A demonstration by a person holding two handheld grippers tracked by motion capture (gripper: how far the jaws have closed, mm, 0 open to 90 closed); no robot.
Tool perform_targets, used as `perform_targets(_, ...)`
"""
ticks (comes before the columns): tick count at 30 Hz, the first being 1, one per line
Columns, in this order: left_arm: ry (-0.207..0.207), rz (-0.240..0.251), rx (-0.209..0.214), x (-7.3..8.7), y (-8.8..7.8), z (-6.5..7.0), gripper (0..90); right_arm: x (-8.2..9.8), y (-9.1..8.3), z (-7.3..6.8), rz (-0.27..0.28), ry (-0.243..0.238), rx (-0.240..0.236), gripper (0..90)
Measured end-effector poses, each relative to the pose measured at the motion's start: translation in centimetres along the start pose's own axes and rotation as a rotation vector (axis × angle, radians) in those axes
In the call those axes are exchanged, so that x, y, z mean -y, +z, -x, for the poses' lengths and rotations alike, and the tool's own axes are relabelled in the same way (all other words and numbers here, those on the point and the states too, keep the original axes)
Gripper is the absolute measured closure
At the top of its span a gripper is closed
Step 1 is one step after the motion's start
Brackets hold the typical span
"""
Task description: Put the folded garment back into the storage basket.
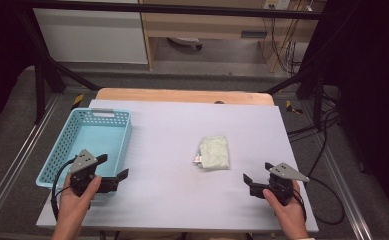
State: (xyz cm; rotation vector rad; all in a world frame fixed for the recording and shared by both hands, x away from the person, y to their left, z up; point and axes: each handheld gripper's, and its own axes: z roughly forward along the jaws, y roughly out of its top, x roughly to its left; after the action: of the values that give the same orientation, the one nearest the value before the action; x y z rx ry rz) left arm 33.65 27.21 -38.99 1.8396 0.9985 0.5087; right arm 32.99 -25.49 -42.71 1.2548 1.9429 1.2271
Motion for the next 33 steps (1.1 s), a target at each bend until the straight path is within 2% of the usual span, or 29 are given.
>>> perform_targets(1,-0.005,-0.003,0.004,0.0,0.1,0.0,4.9,0.0,0.1,-0.1,-0.022,0.002,0.000,12.4)
perform_targets(2,-0.003,-0.006,0.004,0.1,0.1,0.0,4.9,0.0,0.1,-0.1,-0.022,0.002,0.000,12.4)
perform_targets(7,-0.007,0.001,-0.005,0.1,0.0,-0.3,4.8,-0.2,0.3,-0.7,-0.079,-0.049,-0.015,14.0)
perform_targets(12,-0.001,-0.004,-0.013,0.1,-0.1,-0.3,4.9,-0.5,0.5,-1.2,-0.095,-0.045,-0.052,15.7)
perform_targets(14,-0.003,0.011,-0.023,0.0,-0.2,-0.3,4.9,-0.6,0.6,-1.6,-0.105,-0.048,-0.062,16.6)
perform_targets(16,-0.015,0.025,-0.012,0.0,-0.4,-0.4,5.1,-0.9,1.0,-2.0,-0.116,-0.049,-0.082,18.3)
perform_targets(20,-0.007,0.014,-0.013,0.1,-0.3,-0.3,5.1,-1.5,1.9,-3.4,-0.133,-0.103,-0.107,21.4)
perform_targets(26,-0.010,0.015,0.002,0.1,-0.2,-0.2,5.1,-2.0,3.2,-4.9,-0.164,-0.150,-0.144,30.1)
perform_targets(31,-0.001,-0.002,-0.002,0.2,0.0,-0.1,5.1,-2.5,4.0,-5.6,-0.171,-0.163,-0.172,42.9)
perform_targets(33,-0.002,-0.002,-0.002,0.2,0.0,-0.1,5.1,-2.7,4.4,-6.0,-0.174,-0.182,-0.184,46.2)
